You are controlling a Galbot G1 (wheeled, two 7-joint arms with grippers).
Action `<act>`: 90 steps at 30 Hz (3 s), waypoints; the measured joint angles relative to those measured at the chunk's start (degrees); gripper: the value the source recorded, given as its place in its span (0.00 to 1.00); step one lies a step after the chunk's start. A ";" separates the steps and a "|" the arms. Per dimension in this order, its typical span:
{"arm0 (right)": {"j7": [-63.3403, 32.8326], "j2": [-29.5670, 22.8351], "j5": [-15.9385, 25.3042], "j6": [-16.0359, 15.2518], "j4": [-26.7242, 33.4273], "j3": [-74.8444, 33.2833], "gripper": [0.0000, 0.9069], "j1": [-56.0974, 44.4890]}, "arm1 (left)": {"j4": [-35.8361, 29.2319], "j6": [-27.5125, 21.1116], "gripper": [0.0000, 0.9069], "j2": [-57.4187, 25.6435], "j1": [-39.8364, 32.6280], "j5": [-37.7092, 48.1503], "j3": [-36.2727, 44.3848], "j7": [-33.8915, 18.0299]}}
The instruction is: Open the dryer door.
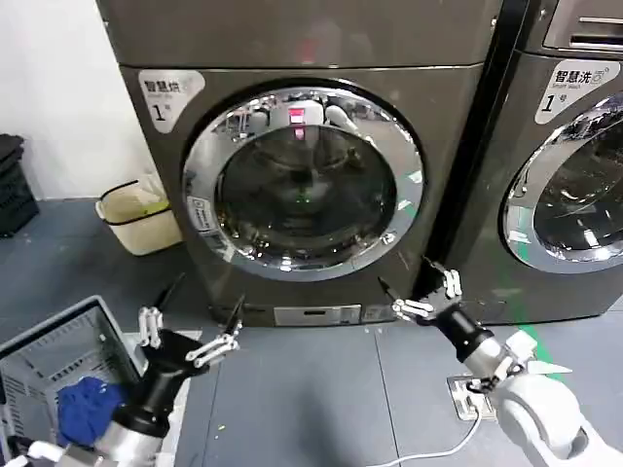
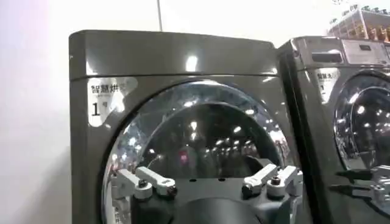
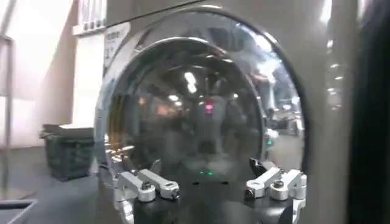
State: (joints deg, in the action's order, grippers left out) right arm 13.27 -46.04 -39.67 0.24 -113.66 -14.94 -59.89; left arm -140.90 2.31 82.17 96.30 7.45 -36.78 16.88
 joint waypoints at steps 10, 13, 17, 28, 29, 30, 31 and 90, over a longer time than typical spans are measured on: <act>1.07 -1.46 -2.15 -1.05 6.06 9.71 1.00 12.45 | 0.05 0.01 1.00 0.11 0.21 -0.26 0.12 0.00; 1.13 -2.12 -3.35 -1.23 7.91 11.95 1.00 15.32 | 0.11 0.01 1.00 0.14 0.24 -0.31 0.12 0.01; 1.38 -3.07 -5.19 -1.31 10.71 15.23 1.00 19.58 | 0.16 0.01 1.00 0.19 0.21 -0.41 0.11 0.01; 1.95 -5.72 -7.34 -1.58 17.48 24.64 1.00 30.36 | 0.21 0.01 1.00 0.20 0.07 -0.45 -0.05 0.01; 1.97 -6.05 -7.40 -1.59 18.00 25.46 1.00 31.20 | 0.23 0.02 1.00 0.21 0.05 -0.45 -0.06 0.01; 2.00 -6.34 -7.45 -1.59 18.48 26.16 1.00 31.92 | 0.25 0.01 1.00 0.21 0.04 -0.45 -0.06 0.01; 2.03 -6.62 -7.53 -1.60 19.02 26.82 1.00 32.62 | 0.26 0.01 1.00 0.21 0.02 -0.45 -0.08 0.01; -1.29 -24.76 -9.41 -4.09 34.01 45.11 1.00 50.39 | 1.30 0.02 1.00 0.29 -1.05 0.00 -0.33 -0.02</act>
State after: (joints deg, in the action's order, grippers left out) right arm 11.98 -70.80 -49.08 -3.85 -79.65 30.17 -9.50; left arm -139.60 2.32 82.46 95.25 7.45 -37.11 16.87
